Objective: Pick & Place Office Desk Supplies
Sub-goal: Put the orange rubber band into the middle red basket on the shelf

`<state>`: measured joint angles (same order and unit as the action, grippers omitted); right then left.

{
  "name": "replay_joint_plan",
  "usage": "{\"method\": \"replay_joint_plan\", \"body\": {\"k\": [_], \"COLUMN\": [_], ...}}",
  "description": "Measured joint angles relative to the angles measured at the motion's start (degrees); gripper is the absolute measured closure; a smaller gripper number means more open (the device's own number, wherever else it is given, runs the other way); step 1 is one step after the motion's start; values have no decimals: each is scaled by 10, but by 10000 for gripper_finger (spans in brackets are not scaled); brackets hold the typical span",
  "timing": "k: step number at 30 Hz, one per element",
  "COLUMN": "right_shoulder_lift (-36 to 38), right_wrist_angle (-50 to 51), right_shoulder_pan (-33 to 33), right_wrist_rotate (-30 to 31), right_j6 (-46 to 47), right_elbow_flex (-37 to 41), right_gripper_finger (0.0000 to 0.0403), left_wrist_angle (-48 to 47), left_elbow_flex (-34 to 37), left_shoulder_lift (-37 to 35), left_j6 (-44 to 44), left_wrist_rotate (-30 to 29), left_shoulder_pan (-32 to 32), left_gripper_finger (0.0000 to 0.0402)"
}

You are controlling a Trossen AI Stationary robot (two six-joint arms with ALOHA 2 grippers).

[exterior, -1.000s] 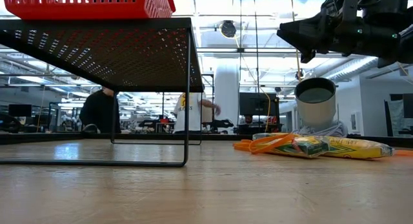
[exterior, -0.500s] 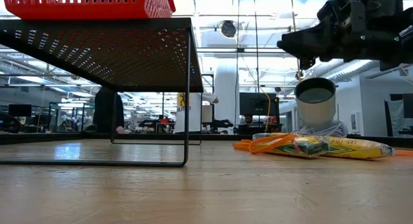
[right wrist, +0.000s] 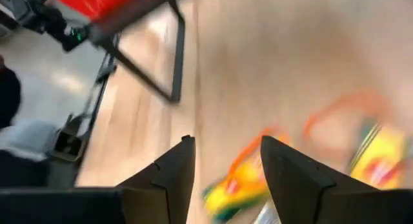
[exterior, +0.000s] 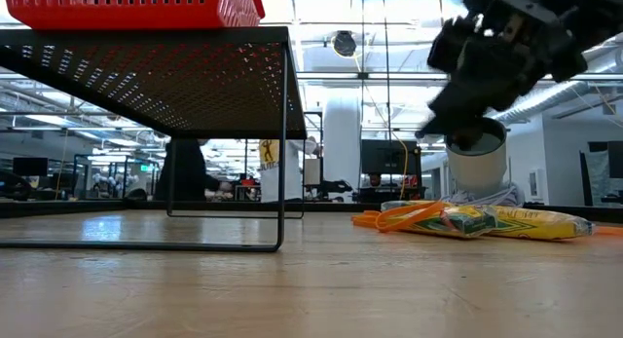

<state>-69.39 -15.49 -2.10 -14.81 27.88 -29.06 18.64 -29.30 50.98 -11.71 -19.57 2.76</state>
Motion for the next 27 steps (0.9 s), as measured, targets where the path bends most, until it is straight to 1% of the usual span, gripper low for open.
{"method": "replay_joint_plan", "body": {"k": [2,5,11,17,21,25,27], "right_shoulder_lift": [-21,-51,-115,-176,-187,-186,-186], "right_wrist_angle": [7,3,-25,-93,-99,-93,-91], "right_shoulder_pan": [-3,-3,-3,5,13,14,14], "right_wrist_rotate": [-30,-50,-33,-32,-28,9,14], "right_j6": [39,90,125,146,149,146,145], "right_elbow_flex": [-3,-3,-3,-4,-4,-4,-4], "right_gripper_finger": [239,244,247,248,248,248,248], "left_wrist_angle": [0,0,-5,-7,-9,-8,-9], "left_elbow_flex": [0,0,0,0,0,0,0], "left_shoulder_lift": [0,0,0,0,0,8,15], "left_j6": [-2,-12,-21,-21,-17,-15,-15], "left_wrist_rotate": [0,0,0,0,0,0,0], "left_shoulder_pan": [0,0,0,0,0,0,0], "left_gripper_finger": [225,224,225,224,224,224,225]}}
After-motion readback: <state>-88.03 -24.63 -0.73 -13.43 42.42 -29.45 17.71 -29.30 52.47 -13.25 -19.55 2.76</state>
